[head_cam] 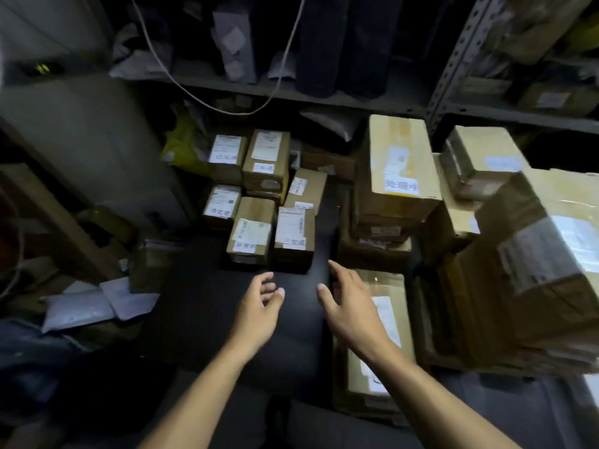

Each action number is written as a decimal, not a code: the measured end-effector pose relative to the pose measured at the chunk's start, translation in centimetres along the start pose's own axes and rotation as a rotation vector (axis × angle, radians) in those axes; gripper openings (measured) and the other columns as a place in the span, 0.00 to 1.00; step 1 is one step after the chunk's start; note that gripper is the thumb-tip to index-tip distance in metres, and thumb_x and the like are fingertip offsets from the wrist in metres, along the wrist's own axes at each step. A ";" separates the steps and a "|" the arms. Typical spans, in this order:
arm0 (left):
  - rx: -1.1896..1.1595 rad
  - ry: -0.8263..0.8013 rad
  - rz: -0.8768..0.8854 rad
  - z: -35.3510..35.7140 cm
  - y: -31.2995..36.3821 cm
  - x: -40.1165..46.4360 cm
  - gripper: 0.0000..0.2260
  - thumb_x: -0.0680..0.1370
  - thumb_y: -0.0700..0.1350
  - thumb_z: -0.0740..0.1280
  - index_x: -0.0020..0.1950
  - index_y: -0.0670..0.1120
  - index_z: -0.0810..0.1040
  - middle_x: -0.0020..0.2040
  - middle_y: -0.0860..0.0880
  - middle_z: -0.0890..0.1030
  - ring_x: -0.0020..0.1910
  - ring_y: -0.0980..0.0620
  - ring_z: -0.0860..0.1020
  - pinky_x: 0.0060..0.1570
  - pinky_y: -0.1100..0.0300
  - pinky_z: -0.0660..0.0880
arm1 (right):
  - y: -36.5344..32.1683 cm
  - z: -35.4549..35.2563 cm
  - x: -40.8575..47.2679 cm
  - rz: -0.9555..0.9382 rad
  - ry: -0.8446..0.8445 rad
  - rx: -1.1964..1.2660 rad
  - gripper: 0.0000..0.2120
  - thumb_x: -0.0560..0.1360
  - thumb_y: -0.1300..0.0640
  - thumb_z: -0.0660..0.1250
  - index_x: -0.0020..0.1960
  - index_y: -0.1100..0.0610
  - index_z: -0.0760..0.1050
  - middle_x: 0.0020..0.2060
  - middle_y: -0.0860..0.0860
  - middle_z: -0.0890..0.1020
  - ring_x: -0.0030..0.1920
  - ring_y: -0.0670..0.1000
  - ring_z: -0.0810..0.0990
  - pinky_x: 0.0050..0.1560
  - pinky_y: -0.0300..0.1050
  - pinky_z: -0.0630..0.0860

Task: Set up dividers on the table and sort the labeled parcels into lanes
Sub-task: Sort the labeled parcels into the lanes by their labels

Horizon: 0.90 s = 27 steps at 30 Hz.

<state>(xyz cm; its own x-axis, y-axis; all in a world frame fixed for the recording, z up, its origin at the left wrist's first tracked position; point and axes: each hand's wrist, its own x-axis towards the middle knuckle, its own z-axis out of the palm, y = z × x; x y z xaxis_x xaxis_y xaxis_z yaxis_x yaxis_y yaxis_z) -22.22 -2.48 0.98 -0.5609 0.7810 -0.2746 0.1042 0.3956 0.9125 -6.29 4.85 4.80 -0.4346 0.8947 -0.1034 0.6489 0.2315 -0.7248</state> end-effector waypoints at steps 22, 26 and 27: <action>0.150 -0.071 -0.241 -7.6 -9.7 23.7 0.22 0.80 0.43 0.64 0.74 0.47 0.67 0.67 0.46 0.75 0.65 0.47 0.74 0.65 0.52 0.71 | -4.0 21.2 18.8 0.505 -0.276 0.263 0.20 0.80 0.54 0.61 0.70 0.56 0.70 0.64 0.58 0.74 0.61 0.57 0.77 0.68 0.54 0.71; 0.158 -0.054 -0.244 -8.6 -9.9 21.5 0.19 0.79 0.43 0.66 0.70 0.48 0.71 0.63 0.46 0.76 0.61 0.48 0.76 0.63 0.50 0.73 | -3.8 20.6 16.8 0.474 -0.239 0.242 0.18 0.80 0.51 0.61 0.67 0.57 0.71 0.61 0.55 0.77 0.58 0.53 0.78 0.62 0.51 0.75; 0.142 -0.062 -0.248 -8.9 -9.6 20.7 0.19 0.79 0.44 0.67 0.69 0.49 0.71 0.63 0.47 0.77 0.60 0.49 0.76 0.63 0.49 0.73 | -3.7 20.1 16.1 0.460 -0.233 0.232 0.17 0.80 0.50 0.61 0.66 0.55 0.70 0.60 0.53 0.77 0.57 0.51 0.78 0.61 0.48 0.76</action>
<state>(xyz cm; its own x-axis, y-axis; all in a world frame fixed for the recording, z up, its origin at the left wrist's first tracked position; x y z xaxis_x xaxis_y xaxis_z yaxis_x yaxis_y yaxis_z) -42.10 5.60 -10.76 -0.5332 0.6783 -0.5056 0.0870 0.6384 0.7647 -28.30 10.72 -7.87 -0.2825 0.7695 -0.5728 0.6609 -0.2766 -0.6976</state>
